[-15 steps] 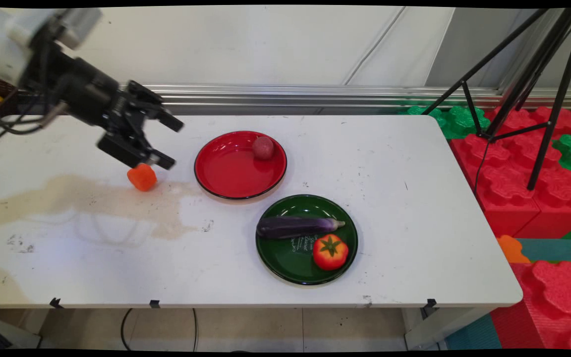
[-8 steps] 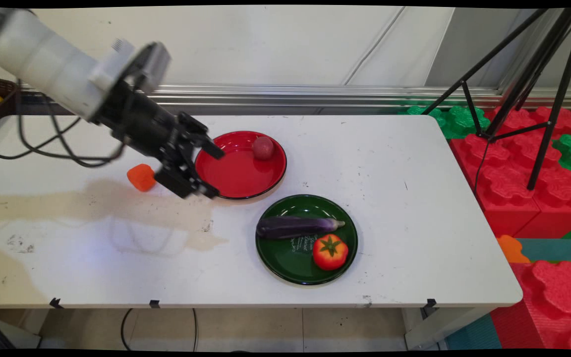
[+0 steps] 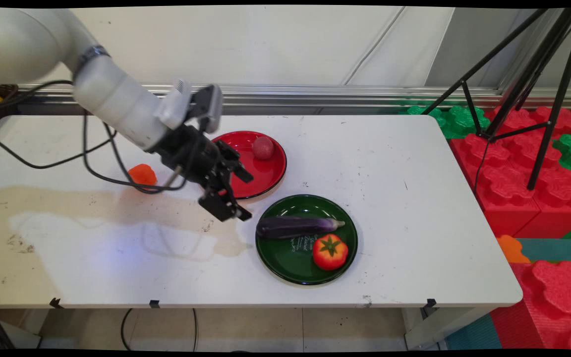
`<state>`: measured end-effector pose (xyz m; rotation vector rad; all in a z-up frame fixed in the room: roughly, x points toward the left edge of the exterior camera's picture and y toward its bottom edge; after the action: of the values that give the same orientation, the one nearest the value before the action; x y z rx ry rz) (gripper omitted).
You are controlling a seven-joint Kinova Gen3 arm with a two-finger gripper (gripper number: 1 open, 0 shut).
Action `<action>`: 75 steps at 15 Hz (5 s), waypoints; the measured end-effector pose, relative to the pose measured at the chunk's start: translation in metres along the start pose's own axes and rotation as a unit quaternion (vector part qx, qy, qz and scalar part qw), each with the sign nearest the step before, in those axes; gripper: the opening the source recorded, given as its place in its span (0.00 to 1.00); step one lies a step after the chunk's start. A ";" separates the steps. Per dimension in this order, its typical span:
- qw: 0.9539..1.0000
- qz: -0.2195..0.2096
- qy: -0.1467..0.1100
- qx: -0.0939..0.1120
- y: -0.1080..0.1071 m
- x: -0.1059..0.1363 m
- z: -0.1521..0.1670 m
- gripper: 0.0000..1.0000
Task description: Pick up the eggplant from the green plate, then place the picked object on the table
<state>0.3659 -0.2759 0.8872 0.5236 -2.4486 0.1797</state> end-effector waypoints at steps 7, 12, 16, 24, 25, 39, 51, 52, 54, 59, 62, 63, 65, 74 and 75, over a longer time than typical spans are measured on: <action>1.000 0.002 -0.029 -0.008 -0.006 0.006 0.061 1.00; 0.999 0.000 -0.040 -0.011 -0.008 0.003 0.086 1.00; 0.999 0.000 -0.042 -0.013 -0.009 0.003 0.100 1.00; 0.999 0.002 -0.039 -0.015 -0.012 0.006 0.121 0.00; 0.999 0.002 -0.039 -0.015 -0.012 0.007 0.122 0.00; 1.000 -0.003 -0.025 -0.011 -0.018 0.010 0.102 0.00; 1.000 -0.005 0.011 0.006 -0.010 -0.005 0.007 0.00; 1.000 -0.006 0.015 0.006 -0.008 -0.007 -0.003 0.00; 1.000 -0.008 0.021 0.006 -0.006 -0.013 -0.022 0.00; 1.000 -0.002 0.024 0.010 -0.003 -0.030 -0.065 0.00; 1.000 0.014 0.008 0.015 -0.003 -0.047 -0.089 0.00; 1.000 0.018 0.004 0.016 -0.002 -0.052 -0.094 0.00; 0.999 0.027 -0.008 0.019 -0.003 -0.062 -0.103 0.00; 0.997 0.032 -0.073 0.025 -0.011 -0.122 -0.114 0.00; 0.996 0.034 -0.082 0.023 -0.012 -0.130 -0.113 0.00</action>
<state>0.5280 -0.2165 0.8994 0.4936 -2.6291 0.2305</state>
